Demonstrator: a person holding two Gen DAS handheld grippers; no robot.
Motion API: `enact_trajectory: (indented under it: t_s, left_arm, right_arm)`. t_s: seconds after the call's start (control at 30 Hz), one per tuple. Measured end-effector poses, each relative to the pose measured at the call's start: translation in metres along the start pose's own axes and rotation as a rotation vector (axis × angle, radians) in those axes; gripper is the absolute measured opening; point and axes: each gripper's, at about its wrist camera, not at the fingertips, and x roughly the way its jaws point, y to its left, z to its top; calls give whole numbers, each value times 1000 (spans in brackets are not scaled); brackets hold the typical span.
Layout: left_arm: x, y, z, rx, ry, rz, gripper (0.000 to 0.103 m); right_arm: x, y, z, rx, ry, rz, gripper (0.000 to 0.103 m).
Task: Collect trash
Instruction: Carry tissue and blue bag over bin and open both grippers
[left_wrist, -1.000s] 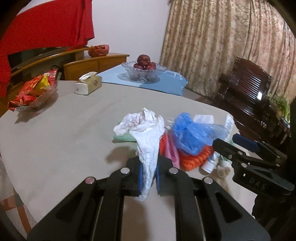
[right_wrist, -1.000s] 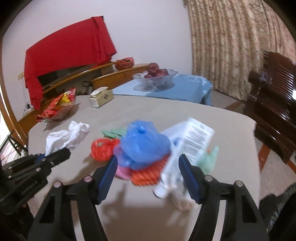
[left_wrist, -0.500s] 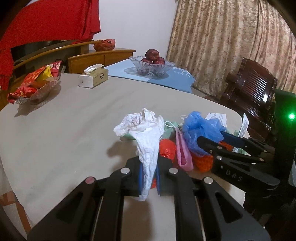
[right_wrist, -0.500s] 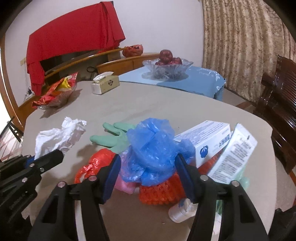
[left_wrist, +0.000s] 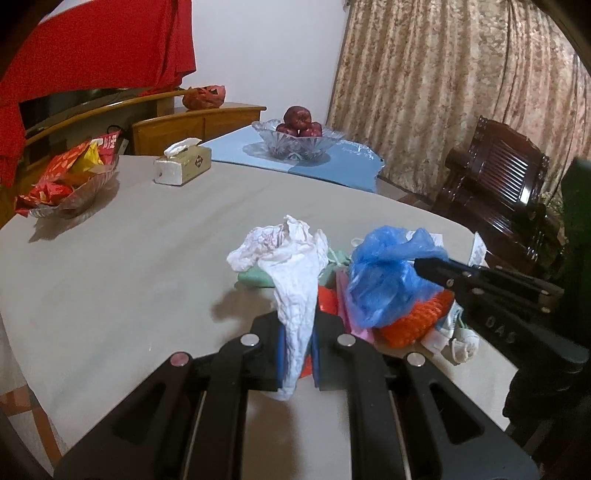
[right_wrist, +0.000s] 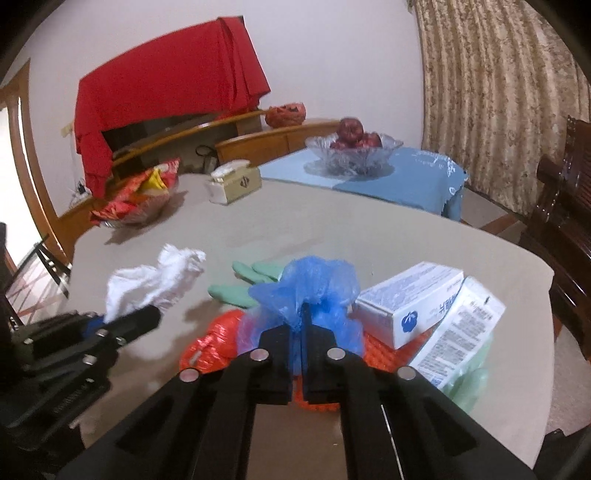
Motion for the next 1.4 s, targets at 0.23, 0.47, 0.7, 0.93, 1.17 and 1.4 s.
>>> enact_trajectory:
  t_s: [0.23,0.47,0.7,0.93,1.17,1.4]
  left_arm:
    - [-19,-9,9,21,-29,-14,10]
    - [-38,-26,12,49,-39,-45,10]
    - [-57,-60,8,100,-42,-111,10]
    - [-72,-109,-4,161,-32,-213,10]
    - [-84,-176,-23,235,-19,-348,10]
    - [-83,-235,-46,302,24,-472,10]
  right_arm:
    - [-35,5,12,-2,-55,31,3]
    - [-74,0,12,24,-92,32,3]
    - [-127,-17,0,44,-126,-19,3]
    - [-186,-48,-22,84,-150,-126,3]
    - [-238,-87,-52,153,-158,-262,3]
    - [-278,-119,-87,214,-144,-373,3]
